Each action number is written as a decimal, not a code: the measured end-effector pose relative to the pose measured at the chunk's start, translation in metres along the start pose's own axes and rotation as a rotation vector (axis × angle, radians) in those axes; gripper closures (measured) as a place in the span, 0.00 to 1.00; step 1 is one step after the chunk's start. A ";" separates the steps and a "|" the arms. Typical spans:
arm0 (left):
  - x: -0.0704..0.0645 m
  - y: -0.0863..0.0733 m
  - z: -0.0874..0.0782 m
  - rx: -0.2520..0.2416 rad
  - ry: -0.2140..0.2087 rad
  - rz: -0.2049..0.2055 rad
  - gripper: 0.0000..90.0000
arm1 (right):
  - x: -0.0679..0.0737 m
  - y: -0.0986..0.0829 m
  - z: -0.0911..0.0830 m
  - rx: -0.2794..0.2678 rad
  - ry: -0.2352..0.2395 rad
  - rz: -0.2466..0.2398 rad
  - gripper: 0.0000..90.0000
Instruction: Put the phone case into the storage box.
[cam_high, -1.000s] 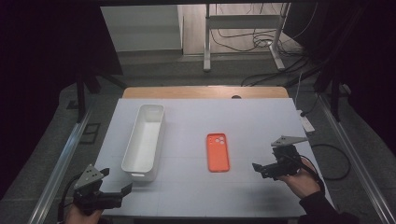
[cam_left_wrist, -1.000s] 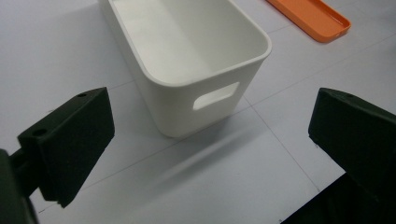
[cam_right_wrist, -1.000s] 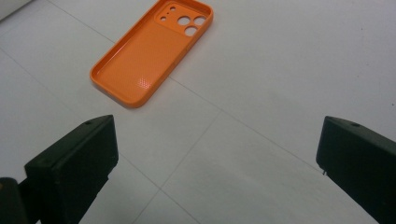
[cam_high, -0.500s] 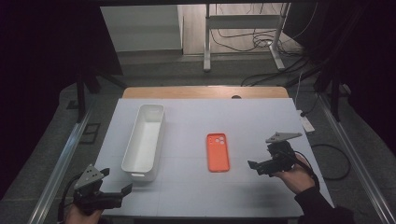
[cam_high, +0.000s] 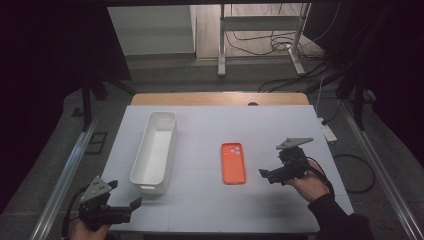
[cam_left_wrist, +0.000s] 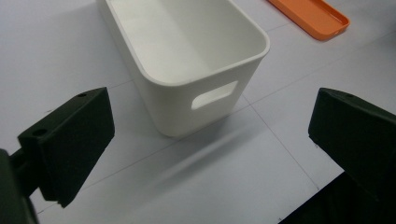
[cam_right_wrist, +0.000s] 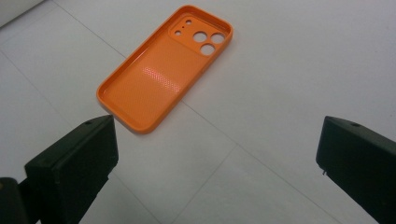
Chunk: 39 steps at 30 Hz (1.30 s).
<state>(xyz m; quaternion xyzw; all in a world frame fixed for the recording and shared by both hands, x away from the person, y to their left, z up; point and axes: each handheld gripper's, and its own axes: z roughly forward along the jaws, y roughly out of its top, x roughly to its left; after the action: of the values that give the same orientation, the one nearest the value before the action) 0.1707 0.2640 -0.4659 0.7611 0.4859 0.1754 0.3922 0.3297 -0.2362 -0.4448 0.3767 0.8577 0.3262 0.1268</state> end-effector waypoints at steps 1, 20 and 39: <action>0.000 0.000 0.000 0.000 0.000 0.000 0.01 | 0.000 0.000 0.000 0.000 0.000 0.000 0.00; 0.000 0.000 0.000 0.005 -0.001 0.008 0.01 | 0.007 0.019 0.026 0.036 0.015 -0.042 0.00; 0.000 0.000 0.001 0.008 -0.007 0.009 0.01 | 0.017 0.037 0.053 0.089 0.039 -0.062 0.00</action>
<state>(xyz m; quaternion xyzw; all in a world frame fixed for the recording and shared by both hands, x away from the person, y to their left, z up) 0.1715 0.2635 -0.4661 0.7655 0.4819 0.1726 0.3899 0.3634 -0.1808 -0.4596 0.3489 0.8848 0.2910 0.1033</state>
